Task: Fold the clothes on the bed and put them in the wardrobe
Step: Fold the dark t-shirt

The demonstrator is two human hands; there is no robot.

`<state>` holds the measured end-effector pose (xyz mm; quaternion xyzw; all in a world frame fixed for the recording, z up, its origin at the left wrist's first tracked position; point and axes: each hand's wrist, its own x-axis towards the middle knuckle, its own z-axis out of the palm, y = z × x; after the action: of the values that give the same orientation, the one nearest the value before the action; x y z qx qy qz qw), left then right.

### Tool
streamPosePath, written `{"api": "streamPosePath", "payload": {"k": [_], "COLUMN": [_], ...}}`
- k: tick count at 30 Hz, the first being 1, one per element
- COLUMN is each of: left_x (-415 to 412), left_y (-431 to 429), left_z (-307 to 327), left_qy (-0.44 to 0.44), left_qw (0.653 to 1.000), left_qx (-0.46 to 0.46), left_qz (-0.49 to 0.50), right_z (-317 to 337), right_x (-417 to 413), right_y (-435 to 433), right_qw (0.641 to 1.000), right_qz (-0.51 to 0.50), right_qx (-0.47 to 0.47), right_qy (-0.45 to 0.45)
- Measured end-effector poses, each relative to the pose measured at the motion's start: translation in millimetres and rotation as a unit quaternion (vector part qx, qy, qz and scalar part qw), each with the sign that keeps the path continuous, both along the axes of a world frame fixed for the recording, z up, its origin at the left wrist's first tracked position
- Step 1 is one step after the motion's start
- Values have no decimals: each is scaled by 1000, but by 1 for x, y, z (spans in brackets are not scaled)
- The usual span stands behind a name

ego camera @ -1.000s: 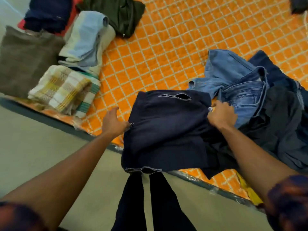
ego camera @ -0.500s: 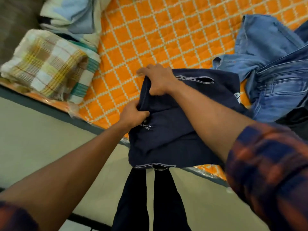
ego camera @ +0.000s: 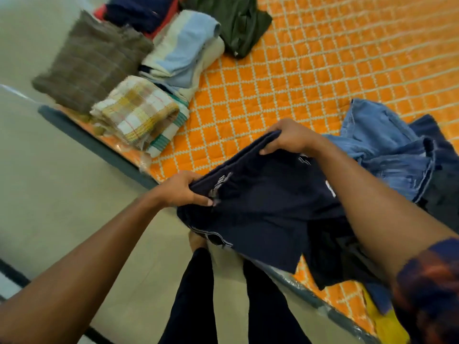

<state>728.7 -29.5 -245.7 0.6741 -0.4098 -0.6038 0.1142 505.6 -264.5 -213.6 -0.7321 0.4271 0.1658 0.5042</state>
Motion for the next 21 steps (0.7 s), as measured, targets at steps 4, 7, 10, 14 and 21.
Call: {"api": "streamPosePath", "payload": {"k": [4,7,10,14,21], "left_x": [16,16,18,16,7], "left_y": [21,41,70,124,235], "left_z": [60,113,158,202,270], "left_qy": [-145,-206,-223,-155,38], "left_qw": [987,972,963,937,854], "left_qx": [-62,-111,-115,-143,-179], "left_qz": [15,15,101,277,487], "right_z": [43,73,100,130,182], "right_x": [11,20,30,42,82], "right_y": [-8,-5,4,24,77], "right_qw": [999,997,992,974,919], "right_qz": [7,30,44,41,225], "right_qx": [-14,-22,-2,93,264], "right_qy": [-31,-63,-121,-205,-187]}}
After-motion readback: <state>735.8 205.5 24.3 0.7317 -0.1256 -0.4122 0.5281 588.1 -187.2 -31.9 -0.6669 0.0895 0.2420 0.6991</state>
